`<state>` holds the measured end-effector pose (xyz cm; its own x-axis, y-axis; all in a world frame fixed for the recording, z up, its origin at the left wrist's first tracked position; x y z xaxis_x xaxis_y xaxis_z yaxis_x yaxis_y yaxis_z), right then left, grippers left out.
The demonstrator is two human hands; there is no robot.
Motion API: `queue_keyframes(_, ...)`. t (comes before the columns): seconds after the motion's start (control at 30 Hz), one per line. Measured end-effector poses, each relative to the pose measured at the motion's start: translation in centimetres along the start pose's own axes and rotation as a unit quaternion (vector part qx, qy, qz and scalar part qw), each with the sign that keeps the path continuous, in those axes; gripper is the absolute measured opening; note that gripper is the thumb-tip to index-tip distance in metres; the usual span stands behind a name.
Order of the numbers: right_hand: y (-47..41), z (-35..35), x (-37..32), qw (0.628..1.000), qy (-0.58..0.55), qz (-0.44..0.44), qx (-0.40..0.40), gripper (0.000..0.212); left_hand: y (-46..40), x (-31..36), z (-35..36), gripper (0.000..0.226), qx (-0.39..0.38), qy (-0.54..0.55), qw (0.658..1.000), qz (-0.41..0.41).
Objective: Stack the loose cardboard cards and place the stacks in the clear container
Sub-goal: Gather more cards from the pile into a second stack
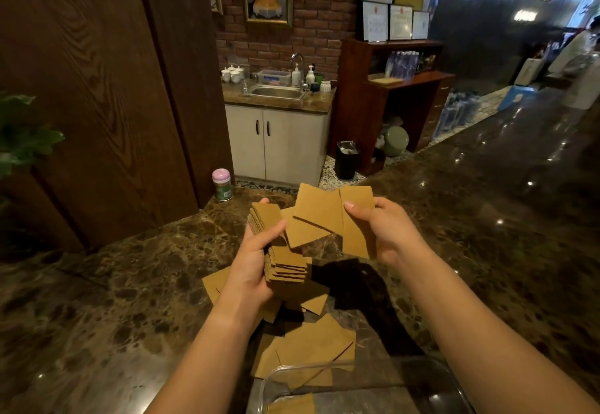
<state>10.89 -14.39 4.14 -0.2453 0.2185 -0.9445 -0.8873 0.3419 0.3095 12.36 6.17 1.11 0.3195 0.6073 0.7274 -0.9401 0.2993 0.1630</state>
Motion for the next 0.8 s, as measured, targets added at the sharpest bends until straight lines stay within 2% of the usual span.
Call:
queue_keyframes(0.17, 1.2, 1.1, 0.8, 0.998, -0.025, 0.030, -0.039, 0.029, -0.1, 1.2, 0.4, 0.072, -0.006, -0.031, 0.998, 0.050)
queue_keyframes(0.3, 1.0, -1.0, -0.2, 0.990, -0.139, 0.024, -0.012, 0.028, 0.3, 3.1, 0.5, 0.079, -0.043, -0.008, 0.995, 0.086)
queue_keyframes(0.4, 1.1, -1.1, -1.0, 0.980, -0.189, 0.009, -0.056, 0.027, 0.7, 3.8, 1.1, 0.076, -0.092, -0.026, 0.993, 0.066)
queue_keyframes(0.57, 2.8, 1.4, -1.2, 0.980, -0.036, 0.016, -0.195, 0.033, 0.7, 2.8, 2.4, 0.068, -0.162, -0.101, 0.982, 0.004)
queue_keyframes(0.8, 2.9, 1.9, 0.5, 0.980, 0.039, 0.058, -0.189, 0.026, 0.7, 2.3, 1.8, 0.072, -0.149, -0.100, 0.984, 0.019)
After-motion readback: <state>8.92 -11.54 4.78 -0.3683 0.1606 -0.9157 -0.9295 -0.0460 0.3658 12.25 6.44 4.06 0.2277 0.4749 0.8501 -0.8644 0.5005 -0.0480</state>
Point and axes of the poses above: each hand's wrist, its own y-axis away from the middle knuckle, its own z-axis out of the palm, x = y × z, the point moved 7 cm from there along -y, towards the middle knuckle, and after that the axes turned 4 degrees about -y, right-handed, at the moved point
